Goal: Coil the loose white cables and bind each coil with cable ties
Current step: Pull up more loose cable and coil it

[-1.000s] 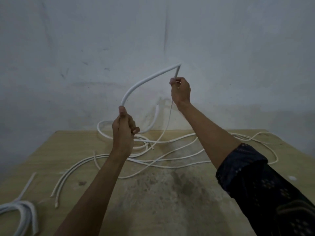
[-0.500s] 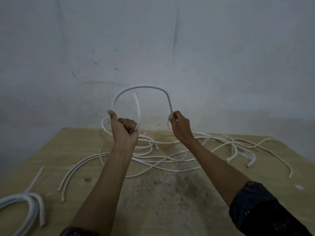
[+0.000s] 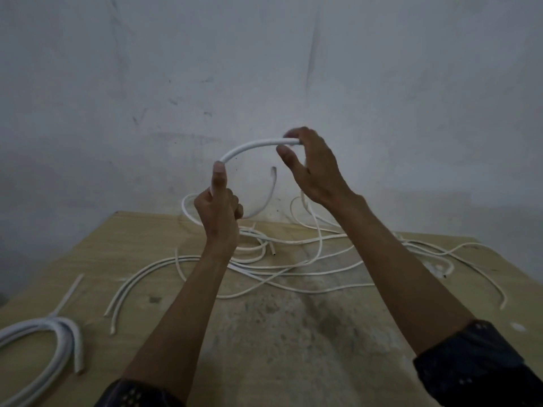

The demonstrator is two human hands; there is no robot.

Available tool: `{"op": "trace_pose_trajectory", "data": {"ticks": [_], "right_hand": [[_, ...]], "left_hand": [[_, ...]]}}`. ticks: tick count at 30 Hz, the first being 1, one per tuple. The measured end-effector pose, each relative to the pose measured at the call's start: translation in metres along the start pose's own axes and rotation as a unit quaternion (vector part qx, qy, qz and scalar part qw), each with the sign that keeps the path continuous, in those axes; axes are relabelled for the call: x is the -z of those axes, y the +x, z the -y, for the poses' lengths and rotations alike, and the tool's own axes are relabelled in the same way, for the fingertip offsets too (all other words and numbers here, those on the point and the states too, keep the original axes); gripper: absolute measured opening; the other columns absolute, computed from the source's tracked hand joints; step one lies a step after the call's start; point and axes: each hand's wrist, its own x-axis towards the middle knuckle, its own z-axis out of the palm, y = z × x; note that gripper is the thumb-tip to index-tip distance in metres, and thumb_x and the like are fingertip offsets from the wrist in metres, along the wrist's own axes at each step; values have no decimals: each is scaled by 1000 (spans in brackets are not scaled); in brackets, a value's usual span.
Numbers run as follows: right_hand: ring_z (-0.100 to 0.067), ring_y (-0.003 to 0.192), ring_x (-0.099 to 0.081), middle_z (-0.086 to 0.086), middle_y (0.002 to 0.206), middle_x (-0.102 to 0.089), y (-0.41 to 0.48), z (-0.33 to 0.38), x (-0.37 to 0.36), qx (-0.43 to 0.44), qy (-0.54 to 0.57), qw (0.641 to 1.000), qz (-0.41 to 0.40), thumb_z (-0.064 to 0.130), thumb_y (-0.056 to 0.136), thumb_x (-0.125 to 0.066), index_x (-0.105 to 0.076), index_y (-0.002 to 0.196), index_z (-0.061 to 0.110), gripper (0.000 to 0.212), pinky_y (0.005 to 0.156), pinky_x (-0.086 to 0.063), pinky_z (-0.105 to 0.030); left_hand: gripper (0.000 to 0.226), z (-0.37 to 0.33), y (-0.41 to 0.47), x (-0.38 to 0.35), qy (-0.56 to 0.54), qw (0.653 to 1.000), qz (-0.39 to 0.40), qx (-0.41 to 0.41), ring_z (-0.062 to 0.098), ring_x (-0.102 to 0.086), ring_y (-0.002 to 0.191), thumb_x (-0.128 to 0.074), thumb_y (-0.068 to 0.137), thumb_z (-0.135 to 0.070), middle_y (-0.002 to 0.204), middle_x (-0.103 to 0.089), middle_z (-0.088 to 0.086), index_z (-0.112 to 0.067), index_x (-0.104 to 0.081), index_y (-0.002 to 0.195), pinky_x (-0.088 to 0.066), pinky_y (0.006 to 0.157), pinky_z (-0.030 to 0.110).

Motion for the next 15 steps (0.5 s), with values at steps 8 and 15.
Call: {"op": "trace_pose_trajectory", "data": {"ticks": [8, 15], "right_hand": [[-5, 49, -40, 8, 57, -40, -53, 16, -57, -126, 144, 981, -9, 34, 107, -39, -58, 84, 9, 40, 48, -26, -16], [-1, 63, -57, 13, 71, -68, -62, 31, -64, -40, 153, 985, 71, 33, 99, -61, -77, 93, 20, 22, 63, -39, -22]], "left_hand": [[68, 6, 5, -7, -256, 939, -90, 212, 14, -8, 43, -66, 82, -64, 49, -8, -3, -25, -12, 66, -12, 42, 28], [68, 22, 2, -5, -275, 907, -104, 301, 16, -43, 43, -46, 81, -81, 47, -39, 2, -16, -39, 63, -48, 52, 27]]}}
